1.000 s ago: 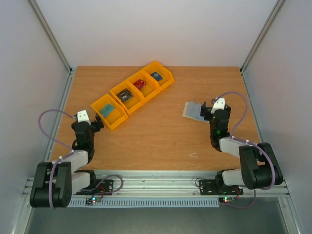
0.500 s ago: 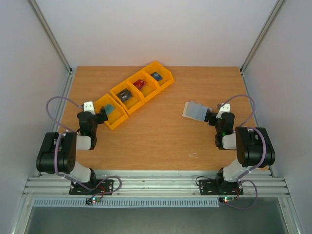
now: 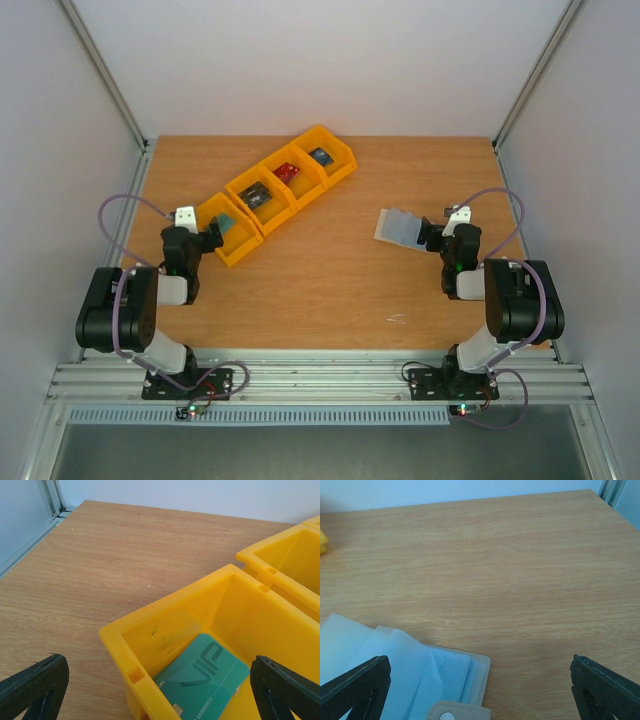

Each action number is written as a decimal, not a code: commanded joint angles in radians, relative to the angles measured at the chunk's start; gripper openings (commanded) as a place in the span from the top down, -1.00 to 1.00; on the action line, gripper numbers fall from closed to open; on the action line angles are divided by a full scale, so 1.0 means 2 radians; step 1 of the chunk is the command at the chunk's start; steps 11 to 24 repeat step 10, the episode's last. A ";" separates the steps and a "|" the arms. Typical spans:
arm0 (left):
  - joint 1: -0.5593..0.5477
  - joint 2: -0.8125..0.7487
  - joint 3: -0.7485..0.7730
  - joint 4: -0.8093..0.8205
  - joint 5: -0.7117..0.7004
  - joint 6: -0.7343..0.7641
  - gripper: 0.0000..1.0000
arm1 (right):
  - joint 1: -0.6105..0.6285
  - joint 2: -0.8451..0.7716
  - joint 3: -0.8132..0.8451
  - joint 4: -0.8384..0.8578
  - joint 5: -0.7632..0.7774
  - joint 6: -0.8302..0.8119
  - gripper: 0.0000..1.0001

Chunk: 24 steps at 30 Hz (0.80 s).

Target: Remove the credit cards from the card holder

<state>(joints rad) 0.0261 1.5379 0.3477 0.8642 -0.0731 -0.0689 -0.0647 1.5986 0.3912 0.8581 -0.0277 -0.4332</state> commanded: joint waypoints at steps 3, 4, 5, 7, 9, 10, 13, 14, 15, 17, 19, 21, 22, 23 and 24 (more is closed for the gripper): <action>-0.002 0.005 0.010 0.037 -0.002 0.011 -0.99 | -0.001 -0.004 0.012 -0.008 -0.008 0.003 -0.97; -0.002 0.006 0.010 0.037 -0.003 0.011 -0.99 | -0.001 -0.004 0.012 -0.008 -0.009 0.003 -0.97; -0.002 0.005 0.010 0.038 -0.003 0.011 -0.99 | -0.001 -0.004 0.012 -0.008 -0.008 0.003 -0.97; -0.002 0.006 0.011 0.036 -0.003 0.011 -0.99 | -0.001 -0.004 0.012 -0.009 -0.008 0.004 -0.97; -0.003 0.006 0.012 0.033 -0.003 0.012 -0.99 | -0.001 -0.005 0.011 -0.006 -0.008 0.003 -0.97; -0.003 0.005 0.012 0.032 -0.002 0.013 -0.99 | -0.001 -0.005 0.010 -0.005 -0.010 0.003 -0.97; -0.003 0.005 0.012 0.032 -0.002 0.013 -0.99 | -0.001 -0.005 0.010 -0.005 -0.010 0.003 -0.97; -0.003 0.005 0.012 0.032 -0.002 0.013 -0.99 | -0.001 -0.005 0.010 -0.005 -0.010 0.003 -0.97; -0.003 0.005 0.012 0.032 -0.002 0.013 -0.99 | -0.001 -0.005 0.010 -0.005 -0.010 0.003 -0.97; -0.003 0.005 0.012 0.032 -0.002 0.013 -0.99 | -0.001 -0.005 0.010 -0.005 -0.010 0.003 -0.97; -0.003 0.005 0.012 0.032 -0.002 0.013 -0.99 | -0.001 -0.005 0.010 -0.005 -0.010 0.003 -0.97; -0.003 0.005 0.012 0.032 -0.002 0.013 -0.99 | -0.001 -0.005 0.010 -0.005 -0.010 0.003 -0.97; -0.003 0.005 0.012 0.032 -0.002 0.013 -0.99 | -0.001 -0.005 0.010 -0.005 -0.010 0.003 -0.97; -0.003 0.005 0.012 0.032 -0.002 0.013 -0.99 | -0.001 -0.005 0.010 -0.005 -0.010 0.003 -0.97; -0.003 0.005 0.012 0.032 -0.002 0.013 -0.99 | -0.001 -0.005 0.010 -0.005 -0.010 0.003 -0.97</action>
